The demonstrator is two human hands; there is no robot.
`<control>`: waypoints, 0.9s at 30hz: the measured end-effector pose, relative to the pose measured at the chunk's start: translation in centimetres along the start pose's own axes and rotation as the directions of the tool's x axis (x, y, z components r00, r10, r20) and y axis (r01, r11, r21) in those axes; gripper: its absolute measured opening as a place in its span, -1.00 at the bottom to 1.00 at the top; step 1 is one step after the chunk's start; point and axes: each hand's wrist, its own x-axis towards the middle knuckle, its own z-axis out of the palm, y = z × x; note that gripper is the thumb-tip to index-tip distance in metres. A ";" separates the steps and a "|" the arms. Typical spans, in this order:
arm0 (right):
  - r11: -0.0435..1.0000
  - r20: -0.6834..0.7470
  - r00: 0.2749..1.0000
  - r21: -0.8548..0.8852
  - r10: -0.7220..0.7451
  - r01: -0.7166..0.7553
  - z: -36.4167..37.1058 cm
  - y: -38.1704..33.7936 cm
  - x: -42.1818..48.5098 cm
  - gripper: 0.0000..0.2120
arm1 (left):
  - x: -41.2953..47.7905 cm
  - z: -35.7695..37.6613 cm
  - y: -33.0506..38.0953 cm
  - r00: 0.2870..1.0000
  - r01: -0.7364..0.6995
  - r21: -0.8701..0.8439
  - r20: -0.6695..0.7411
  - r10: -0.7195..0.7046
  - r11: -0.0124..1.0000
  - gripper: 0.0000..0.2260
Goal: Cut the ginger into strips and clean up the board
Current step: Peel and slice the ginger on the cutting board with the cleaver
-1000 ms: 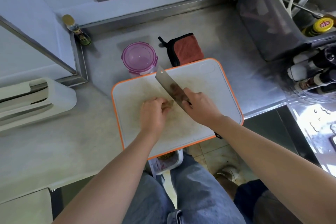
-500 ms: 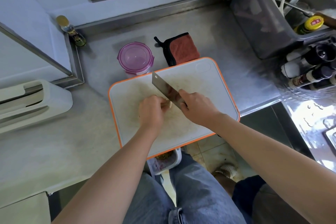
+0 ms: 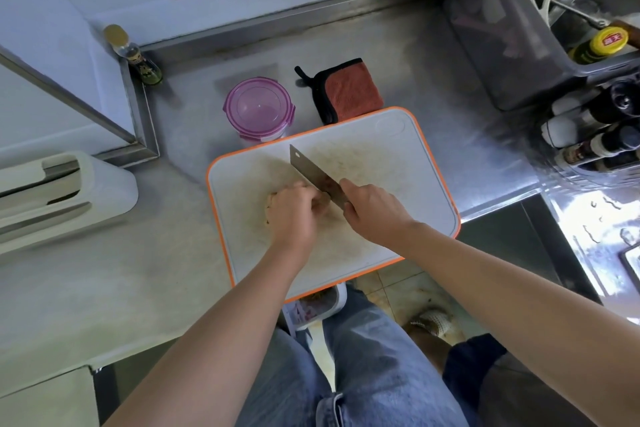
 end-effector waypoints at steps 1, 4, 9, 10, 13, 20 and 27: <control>1.000 -0.014 1.000 0.009 0.006 -0.006 0.4 0.0 0.0 -0.89 | 0.0 -0.1 0.0 1.000 -0.004 -0.015 -0.010 0.003 1.000 -0.94; 0.999 -0.067 0.998 0.048 0.022 -0.019 1.5 -0.1 0.0 -0.86 | -0.1 -0.4 0.2 0.999 0.001 -0.049 -0.048 -0.004 0.999 -0.94; 0.988 -0.126 0.990 0.151 0.061 -0.042 1.4 -0.3 0.7 -0.92 | -0.4 -0.1 -0.1 0.983 0.162 -0.068 -0.081 -0.167 0.985 -0.82; 0.983 -0.135 0.988 0.176 0.077 -0.053 1.2 -0.2 0.8 -0.91 | -0.6 0.1 -0.3 0.977 0.189 -0.101 -0.082 -0.197 0.977 -0.82; 0.971 -0.149 0.984 0.232 0.100 -0.064 0.4 0.5 0.4 -0.94 | -1.0 0.5 -0.2 0.948 0.290 -0.226 -0.064 -0.311 0.930 -0.85; 0.974 -0.151 0.987 0.224 0.044 -0.009 -0.3 -0.3 -1.1 -0.81 | -0.7 0.9 0.6 0.871 0.461 -0.348 -0.001 -0.492 0.817 -0.84; 0.976 -0.107 0.992 0.217 0.060 -0.035 0.2 -0.6 -1.8 -0.82 | -1.0 1.2 0.8 0.862 0.455 -0.434 -0.006 -0.508 0.778 -0.84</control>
